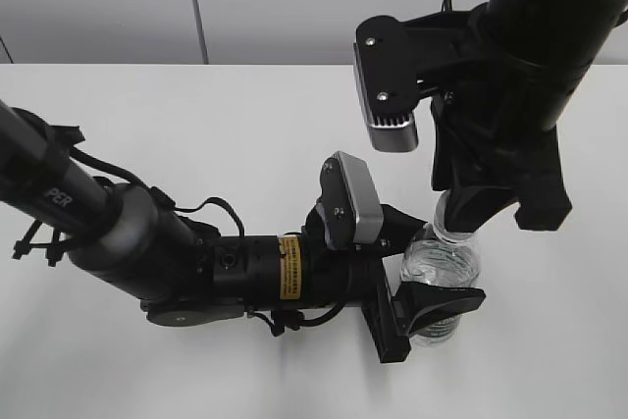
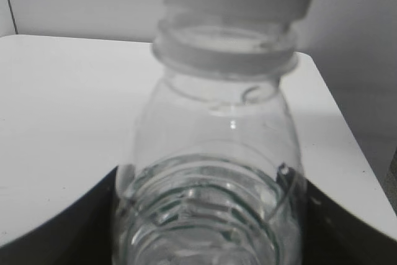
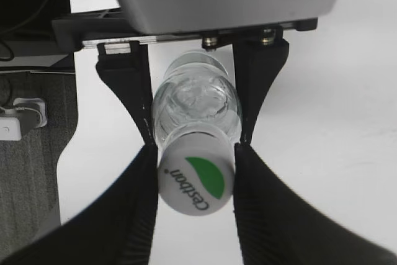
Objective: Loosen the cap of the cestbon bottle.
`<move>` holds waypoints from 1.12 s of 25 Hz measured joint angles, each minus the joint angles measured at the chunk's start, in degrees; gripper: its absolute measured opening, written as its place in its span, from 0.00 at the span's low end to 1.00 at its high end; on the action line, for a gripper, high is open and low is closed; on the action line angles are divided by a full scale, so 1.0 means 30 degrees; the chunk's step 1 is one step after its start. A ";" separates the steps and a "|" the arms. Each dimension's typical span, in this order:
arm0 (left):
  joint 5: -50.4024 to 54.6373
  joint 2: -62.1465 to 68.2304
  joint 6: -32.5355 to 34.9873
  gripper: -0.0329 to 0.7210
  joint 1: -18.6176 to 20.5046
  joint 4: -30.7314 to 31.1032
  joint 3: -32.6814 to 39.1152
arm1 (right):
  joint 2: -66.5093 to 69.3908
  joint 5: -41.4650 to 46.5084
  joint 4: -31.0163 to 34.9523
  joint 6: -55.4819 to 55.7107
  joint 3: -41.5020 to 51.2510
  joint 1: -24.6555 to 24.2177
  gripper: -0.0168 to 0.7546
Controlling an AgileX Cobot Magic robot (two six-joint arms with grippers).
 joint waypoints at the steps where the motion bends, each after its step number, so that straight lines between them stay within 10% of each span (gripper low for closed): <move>1: 0.0000 0.0000 0.0000 0.74 0.0000 0.0000 0.0000 | -0.0049 0.0000 0.0000 -0.0458 0.0000 0.0000 0.39; 12: -0.0014 0.0000 -0.0038 0.74 0.0000 0.0001 0.0000 | -0.2193 0.0000 -0.0354 0.3029 0.0000 -0.0473 0.39; 20: -0.0037 0.0000 -0.0038 0.74 0.0000 0.0019 0.0000 | -0.2252 -0.3360 -0.1064 1.6953 0.5657 -0.8974 0.39; 28: -0.0037 0.0000 -0.0038 0.74 0.0000 0.0019 0.0000 | -0.0026 -1.0964 0.0576 1.8123 1.1501 -1.0903 0.39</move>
